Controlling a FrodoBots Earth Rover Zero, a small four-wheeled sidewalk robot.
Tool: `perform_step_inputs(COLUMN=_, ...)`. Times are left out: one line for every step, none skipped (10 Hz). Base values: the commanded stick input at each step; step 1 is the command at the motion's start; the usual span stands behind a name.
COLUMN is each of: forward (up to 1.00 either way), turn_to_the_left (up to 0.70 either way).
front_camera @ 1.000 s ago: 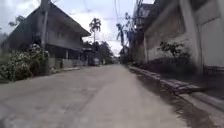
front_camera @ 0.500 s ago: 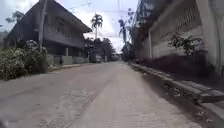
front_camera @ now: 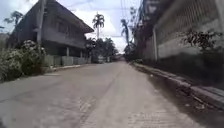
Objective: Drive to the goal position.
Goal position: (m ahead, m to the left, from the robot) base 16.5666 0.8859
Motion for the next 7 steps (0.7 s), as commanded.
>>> perform_step_inputs(forward=1.00, turn_to_the_left=-0.40)
perform_step_inputs(forward=1.00, turn_to_the_left=-0.40)
perform_step_inputs(forward=1.00, turn_to_the_left=-0.40)
perform_step_inputs(forward=1.00, turn_to_the_left=-0.40)
perform_step_inputs(forward=1.00, turn_to_the_left=-0.33)
perform_step_inputs(forward=1.00, turn_to_the_left=-0.25)
perform_step_inputs(forward=1.00, turn_to_the_left=-0.08)
